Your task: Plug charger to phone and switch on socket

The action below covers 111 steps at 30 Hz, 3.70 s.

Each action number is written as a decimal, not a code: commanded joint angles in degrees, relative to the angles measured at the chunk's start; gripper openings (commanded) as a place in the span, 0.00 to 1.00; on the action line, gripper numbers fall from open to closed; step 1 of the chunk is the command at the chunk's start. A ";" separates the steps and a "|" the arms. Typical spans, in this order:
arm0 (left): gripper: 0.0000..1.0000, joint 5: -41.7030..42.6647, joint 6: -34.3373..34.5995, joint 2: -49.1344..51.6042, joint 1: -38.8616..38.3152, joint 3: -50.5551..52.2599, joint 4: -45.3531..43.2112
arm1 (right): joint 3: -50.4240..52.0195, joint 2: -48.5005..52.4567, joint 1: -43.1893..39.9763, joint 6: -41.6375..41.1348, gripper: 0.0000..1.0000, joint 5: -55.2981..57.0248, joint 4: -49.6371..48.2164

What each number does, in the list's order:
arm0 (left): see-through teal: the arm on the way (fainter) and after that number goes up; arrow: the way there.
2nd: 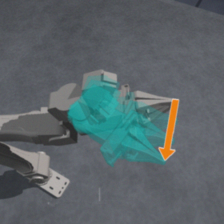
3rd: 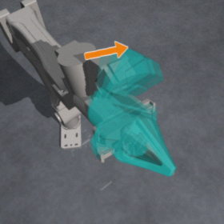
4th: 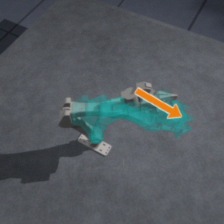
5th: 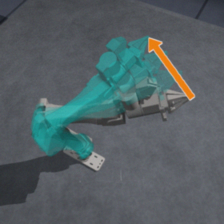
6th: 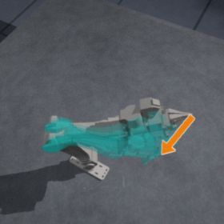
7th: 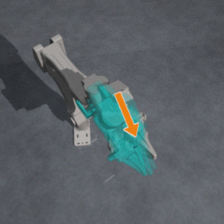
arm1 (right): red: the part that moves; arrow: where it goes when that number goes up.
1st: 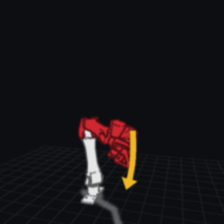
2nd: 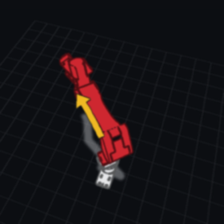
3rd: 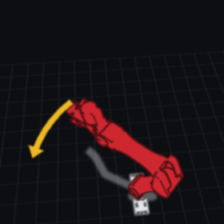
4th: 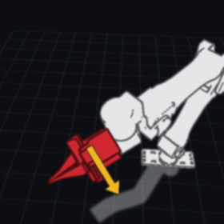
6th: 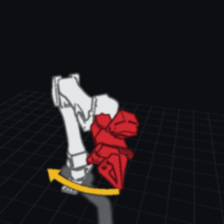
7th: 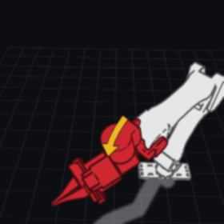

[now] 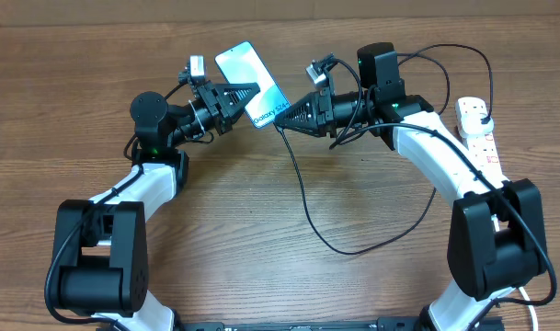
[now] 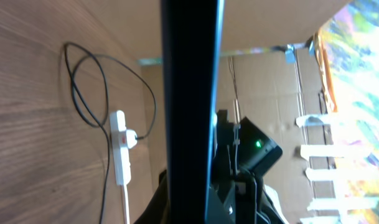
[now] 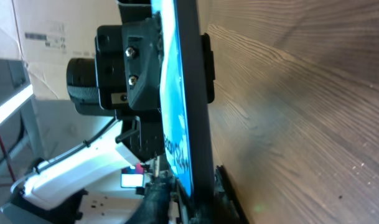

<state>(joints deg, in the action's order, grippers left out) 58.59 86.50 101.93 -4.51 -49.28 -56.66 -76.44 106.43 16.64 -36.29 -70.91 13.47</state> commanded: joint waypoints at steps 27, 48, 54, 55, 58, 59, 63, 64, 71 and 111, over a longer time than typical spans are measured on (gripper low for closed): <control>0.04 16.17 -7.91 -0.35 -2.23 0.35 7.13 | -1.53 -14.86 -3.80 36.35 0.67 11.52 35.06; 0.04 14.51 -6.75 -0.35 -2.25 0.35 7.13 | 7.76 -14.80 3.30 43.82 0.49 11.78 33.75; 0.04 14.67 -6.54 -0.35 -2.25 0.35 7.13 | 7.82 -14.75 4.31 41.40 0.37 11.78 29.33; 0.04 14.71 -6.54 -0.35 -2.25 0.35 7.13 | 7.82 -14.75 4.31 40.79 0.36 11.78 28.83; 0.04 14.71 -6.45 -0.35 -2.25 0.35 7.13 | 7.82 -14.75 4.31 40.61 0.35 11.76 28.30; 0.04 14.71 -6.08 -0.35 -2.25 0.35 7.13 | 7.82 -14.71 4.31 40.59 0.35 11.76 28.33; 0.04 14.67 -5.05 -0.35 -2.25 0.35 7.13 | 7.82 -14.23 4.37 40.61 0.33 11.45 28.11; 0.04 14.67 -5.01 -0.35 -2.25 0.35 7.13 | 7.82 -13.86 4.57 40.61 0.32 10.95 27.85; 0.04 14.73 -3.69 -0.35 -2.25 0.35 7.13 | 7.82 -11.80 5.25 40.61 0.29 9.14 27.02; 0.04 15.34 -3.08 -0.35 -2.34 0.35 7.15 | 7.82 -11.80 3.06 39.04 0.04 3.78 24.83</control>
<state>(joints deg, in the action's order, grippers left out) 73.12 83.70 101.93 -6.96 -48.99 -49.08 -68.64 94.74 19.86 2.35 -64.79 39.24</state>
